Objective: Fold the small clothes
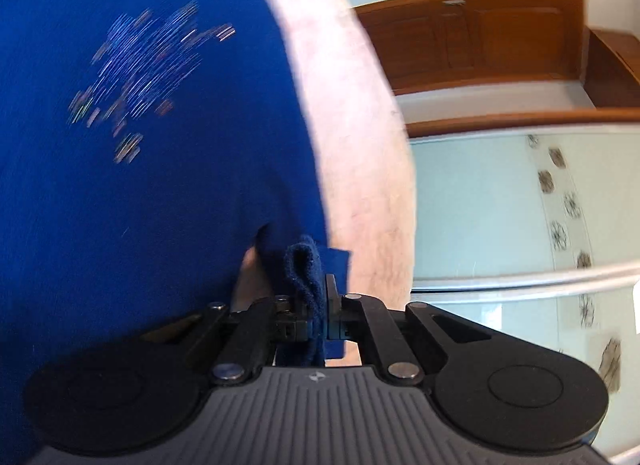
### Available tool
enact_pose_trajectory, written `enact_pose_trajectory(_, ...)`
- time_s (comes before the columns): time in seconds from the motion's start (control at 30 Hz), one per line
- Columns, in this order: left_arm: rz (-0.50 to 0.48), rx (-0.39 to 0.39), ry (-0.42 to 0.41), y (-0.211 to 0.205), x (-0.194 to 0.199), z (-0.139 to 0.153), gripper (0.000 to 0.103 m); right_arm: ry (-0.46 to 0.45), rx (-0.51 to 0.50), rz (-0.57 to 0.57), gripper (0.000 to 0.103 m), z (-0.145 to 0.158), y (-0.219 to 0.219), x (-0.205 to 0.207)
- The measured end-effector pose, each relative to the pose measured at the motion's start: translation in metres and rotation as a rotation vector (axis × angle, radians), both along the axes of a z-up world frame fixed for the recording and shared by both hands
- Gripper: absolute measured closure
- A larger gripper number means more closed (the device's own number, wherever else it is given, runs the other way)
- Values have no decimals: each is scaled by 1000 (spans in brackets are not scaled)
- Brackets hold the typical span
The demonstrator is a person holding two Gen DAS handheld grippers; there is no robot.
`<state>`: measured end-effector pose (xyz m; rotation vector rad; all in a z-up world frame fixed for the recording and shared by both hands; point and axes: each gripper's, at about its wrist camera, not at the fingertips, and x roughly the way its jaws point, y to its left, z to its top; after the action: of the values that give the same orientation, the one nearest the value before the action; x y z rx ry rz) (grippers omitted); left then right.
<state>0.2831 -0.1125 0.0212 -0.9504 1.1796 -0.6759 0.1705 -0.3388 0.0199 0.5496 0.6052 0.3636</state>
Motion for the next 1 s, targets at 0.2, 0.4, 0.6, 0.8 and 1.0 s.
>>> enact_pose_trajectory(0.2, -19, 16, -161, 7, 27, 64, 99, 187, 525, -87, 37, -36, -44, 4)
enact_pose_trajectory(0.4, 3, 2, -333, 42, 30, 138, 99, 269, 975, -152, 28, -70, -46, 44)
enact_pose_trajectory(0.6, 111, 33, -444, 101, 22, 176, 99, 343, 1139, -241, 21, -87, -21, 73)
enact_pose_trajectory(0.8, 285, 129, -394, 187, 33, 155, 99, 400, 1089, -246, 18, -90, -11, 81)
enact_pose_trajectory(1.0, 437, 199, -234, 258, 39, 93, 99, 362, 781, -182, 19, -53, -21, 100)
